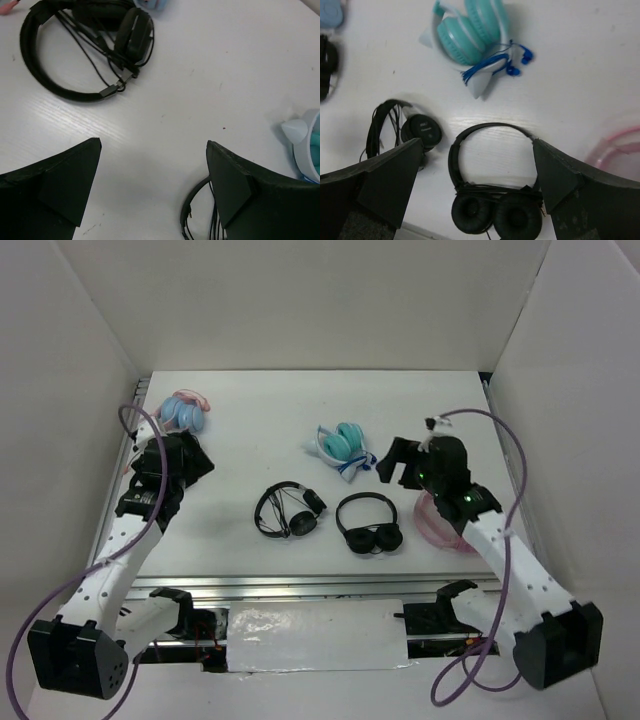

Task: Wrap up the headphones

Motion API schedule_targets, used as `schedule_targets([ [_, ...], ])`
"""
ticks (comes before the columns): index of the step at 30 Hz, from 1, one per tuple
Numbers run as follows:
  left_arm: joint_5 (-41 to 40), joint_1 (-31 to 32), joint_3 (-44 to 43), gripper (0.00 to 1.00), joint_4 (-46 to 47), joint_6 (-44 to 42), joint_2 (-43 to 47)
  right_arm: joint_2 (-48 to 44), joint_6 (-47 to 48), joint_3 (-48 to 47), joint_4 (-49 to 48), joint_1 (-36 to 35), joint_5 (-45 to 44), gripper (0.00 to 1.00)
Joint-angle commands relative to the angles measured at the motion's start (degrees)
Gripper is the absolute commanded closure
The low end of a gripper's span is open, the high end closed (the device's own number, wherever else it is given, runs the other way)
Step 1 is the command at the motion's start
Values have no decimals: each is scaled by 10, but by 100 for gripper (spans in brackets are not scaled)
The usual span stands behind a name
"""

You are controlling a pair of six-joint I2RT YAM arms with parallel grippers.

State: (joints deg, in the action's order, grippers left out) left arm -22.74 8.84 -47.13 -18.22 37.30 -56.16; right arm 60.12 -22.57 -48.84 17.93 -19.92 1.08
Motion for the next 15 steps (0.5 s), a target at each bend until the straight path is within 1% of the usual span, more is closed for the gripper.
schedule_targets([
  [1,17,-40,-37,1,-58,49,-1,-96,-50,66,-20,42,-26,0],
  [2,8,-43,-37,1,-66,57,0,-116,-55,79,-18,51,-46,0],
  [4,6,-46,-31,1,-60,59,4,-162,-59,99,-8,73,-53,0],
  [5,22,-48,-22,1,-47,52,9,-188,-63,105,-4,77,-52,0],
  [7,39,-59,-15,1,-31,57,10,-210,-60,113,-4,88,-41,0],
  [10,53,-66,-2,1,-17,53,16,-243,-65,111,5,92,-52,0],
  [12,48,-67,9,1,-9,49,32,-264,-72,110,17,93,-83,0],
  [14,44,-69,16,1,-7,46,42,-281,-73,110,18,93,-95,0],
  [15,41,-69,20,1,-3,45,48,-286,-81,111,17,93,-117,0],
])
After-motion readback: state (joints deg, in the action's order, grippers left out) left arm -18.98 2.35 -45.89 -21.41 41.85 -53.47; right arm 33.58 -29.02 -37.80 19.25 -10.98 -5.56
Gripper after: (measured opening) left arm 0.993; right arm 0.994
